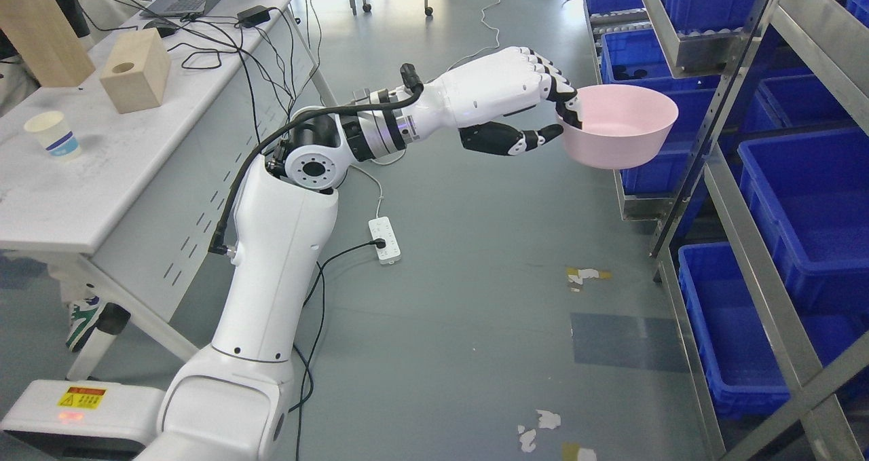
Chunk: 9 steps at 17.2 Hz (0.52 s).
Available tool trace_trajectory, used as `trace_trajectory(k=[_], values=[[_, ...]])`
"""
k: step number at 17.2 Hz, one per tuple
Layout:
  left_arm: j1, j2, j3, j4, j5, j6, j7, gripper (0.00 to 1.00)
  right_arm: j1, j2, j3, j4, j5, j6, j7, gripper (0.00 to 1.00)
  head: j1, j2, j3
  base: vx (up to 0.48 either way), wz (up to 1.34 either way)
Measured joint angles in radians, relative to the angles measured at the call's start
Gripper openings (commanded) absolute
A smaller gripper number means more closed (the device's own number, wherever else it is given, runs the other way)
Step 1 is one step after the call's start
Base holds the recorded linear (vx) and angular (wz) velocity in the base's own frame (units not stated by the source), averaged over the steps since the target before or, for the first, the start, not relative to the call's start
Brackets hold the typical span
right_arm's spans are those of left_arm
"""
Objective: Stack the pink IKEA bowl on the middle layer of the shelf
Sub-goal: 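Hold the pink bowl raised with the left hand while the robot turns, then move the held bowl over the pink bowl on the cream tray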
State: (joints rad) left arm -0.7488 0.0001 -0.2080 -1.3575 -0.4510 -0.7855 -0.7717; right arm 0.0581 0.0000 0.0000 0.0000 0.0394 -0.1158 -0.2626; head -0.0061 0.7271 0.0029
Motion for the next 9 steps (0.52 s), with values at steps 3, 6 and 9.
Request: trace_trajectory(k=[3, 6, 9], values=[[-0.001, 0.000, -0.005, 0.000, 0.000, 0.000, 0.000, 0.02, 0.000, 0.000, 0.000, 0.000, 0.000, 0.000, 0.000, 1.00, 0.0000, 0.000, 0.000, 0.263, -0.07], [-0.001, 0.000, -0.011, 0.000, 0.000, 0.000, 0.001, 0.02, 0.000, 0.000, 0.000, 0.000, 0.000, 0.000, 0.000, 1.00, 0.0000, 0.000, 0.000, 0.160, -0.10], [-0.003, 0.000, -0.024, -0.001, 0.006, 0.000, 0.002, 0.02, 0.000, 0.000, 0.000, 0.000, 0.000, 0.000, 0.000, 1.00, 0.0000, 0.000, 0.000, 0.086, -0.25]])
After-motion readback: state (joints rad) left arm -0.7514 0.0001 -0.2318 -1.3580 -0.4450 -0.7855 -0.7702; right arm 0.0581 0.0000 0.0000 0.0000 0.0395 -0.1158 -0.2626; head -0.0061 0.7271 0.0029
